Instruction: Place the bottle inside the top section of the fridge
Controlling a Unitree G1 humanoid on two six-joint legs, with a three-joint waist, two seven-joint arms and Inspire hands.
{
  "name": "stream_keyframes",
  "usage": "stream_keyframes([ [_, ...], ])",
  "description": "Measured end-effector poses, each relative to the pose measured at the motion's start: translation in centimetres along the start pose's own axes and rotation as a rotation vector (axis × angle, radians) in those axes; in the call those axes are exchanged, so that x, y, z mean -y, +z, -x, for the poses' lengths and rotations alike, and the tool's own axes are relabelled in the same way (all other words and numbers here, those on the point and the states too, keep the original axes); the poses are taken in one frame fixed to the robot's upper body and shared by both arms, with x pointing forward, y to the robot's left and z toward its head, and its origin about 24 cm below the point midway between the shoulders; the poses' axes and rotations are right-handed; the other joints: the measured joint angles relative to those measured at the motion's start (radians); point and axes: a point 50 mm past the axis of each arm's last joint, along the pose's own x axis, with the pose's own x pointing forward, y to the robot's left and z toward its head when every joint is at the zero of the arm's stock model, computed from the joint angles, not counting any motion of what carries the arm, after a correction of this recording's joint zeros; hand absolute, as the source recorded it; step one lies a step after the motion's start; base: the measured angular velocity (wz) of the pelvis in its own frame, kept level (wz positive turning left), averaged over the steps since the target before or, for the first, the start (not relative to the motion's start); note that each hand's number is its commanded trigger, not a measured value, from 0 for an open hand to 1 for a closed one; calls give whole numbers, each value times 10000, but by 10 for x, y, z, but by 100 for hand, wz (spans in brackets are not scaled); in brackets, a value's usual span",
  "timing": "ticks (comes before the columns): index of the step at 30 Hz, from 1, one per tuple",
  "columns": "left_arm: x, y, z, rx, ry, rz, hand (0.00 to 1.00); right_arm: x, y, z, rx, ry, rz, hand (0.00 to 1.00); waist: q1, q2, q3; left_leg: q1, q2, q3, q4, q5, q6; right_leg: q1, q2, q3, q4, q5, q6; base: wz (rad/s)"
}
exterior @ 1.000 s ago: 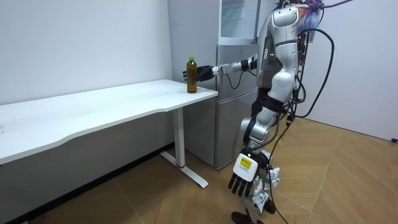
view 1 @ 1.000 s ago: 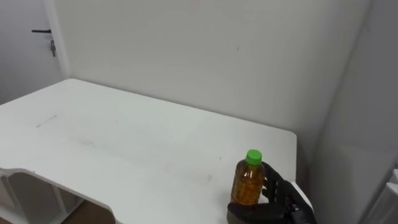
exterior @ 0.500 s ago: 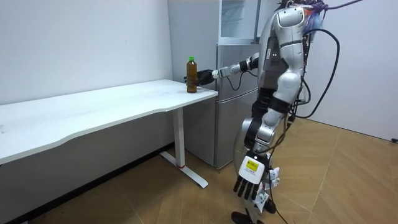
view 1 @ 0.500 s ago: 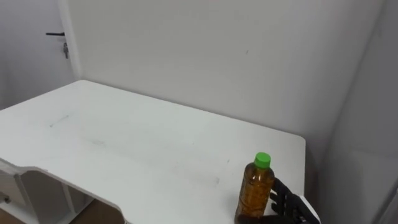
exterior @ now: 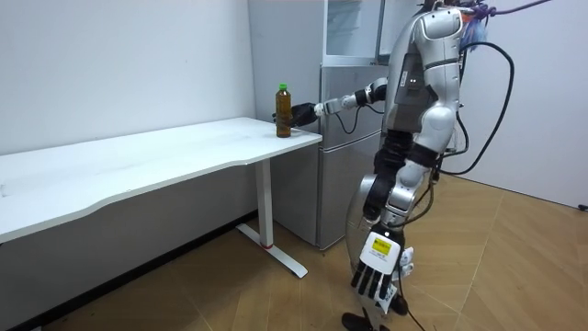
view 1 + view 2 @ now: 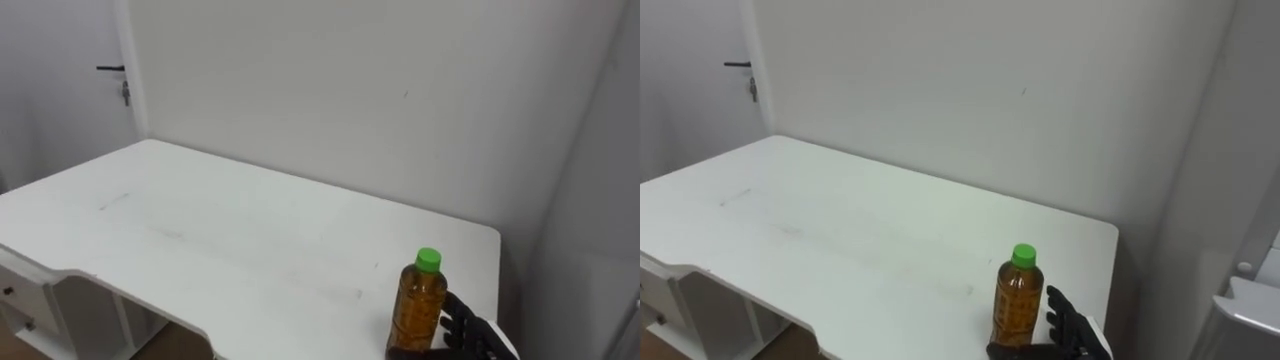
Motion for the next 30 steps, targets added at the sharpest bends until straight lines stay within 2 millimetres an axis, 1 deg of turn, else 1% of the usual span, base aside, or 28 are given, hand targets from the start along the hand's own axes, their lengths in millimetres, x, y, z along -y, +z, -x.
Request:
stream_keyframes([
  [2,0,-1,0,-37,-17,47,0,3,0,0,-41,-79,-340,0,73,0,0,13,-1,-6,3,2,0,22,0,-32,0,0,0,0],
  [6,2,-8,1,-184,-58,76,0,6,1,0,-77,-170,-673,0,74,-8,12,4,-14,-72,29,3,0,54,-4,-132,2,0,0,6],
  [8,2,-8,1,-191,-62,75,0,8,1,0,-85,-217,-831,0,74,-30,32,-49,-16,-133,89,0,-3,56,-4,-223,0,-1,2,8],
  [12,0,-8,1,-203,-26,231,0,11,3,0,-50,-266,-755,0,134,-108,62,-175,-23,-192,171,-1,-4,-12,-48,-232,3,-8,2,4],
  [13,-1,-8,1,-205,-3,244,0,11,4,0,1,-271,-737,0,178,-137,89,-199,-25,-194,195,0,-4,-26,-49,-235,1,-8,2,0],
  [16,-1,-6,1,-156,18,265,0,11,5,0,22,-275,-744,0,287,-208,81,-233,-84,-228,231,-3,3,-34,-70,-243,3,-69,-5,2],
  [17,-2,-5,1,-125,35,281,0,10,6,0,25,-211,-750,0,341,-249,65,-244,-105,-257,236,-2,6,-35,-114,-257,8,-86,6,6],
  [19,-3,-5,1,-128,68,348,0,4,8,0,138,-1,-820,0,383,-282,56,-252,-139,-313,238,-1,18,-22,-127,-301,8,-100,30,9],
  [21,-4,-6,1,-138,108,428,0,3,10,0,194,110,-855,0,531,-289,57,-239,-157,-323,239,-4,31,8,-116,-344,13,-108,45,7],
  [22,-5,-6,1,-152,135,485,0,3,10,0,200,107,-867,0,603,-299,63,-237,-165,-334,239,-4,35,27,-116,-405,18,-108,51,11],
  [24,-6,-7,1,-185,171,575,0,2,10,0,212,181,-859,0,611,-309,92,-238,-172,-372,239,-6,38,72,-126,-506,21,-109,57,15],
  [28,-4,-8,1,-222,89,587,0,1,12,0,282,285,-837,0,648,-261,150,-240,-168,-371,234,-7,38,118,-126,-532,9,-122,79,8],
  [30,-4,-9,1,-232,76,588,0,1,12,0,283,297,-838,0,652,-251,157,-246,-165,-371,234,-7,38,121,-126,-534,6,-125,84,3],
])
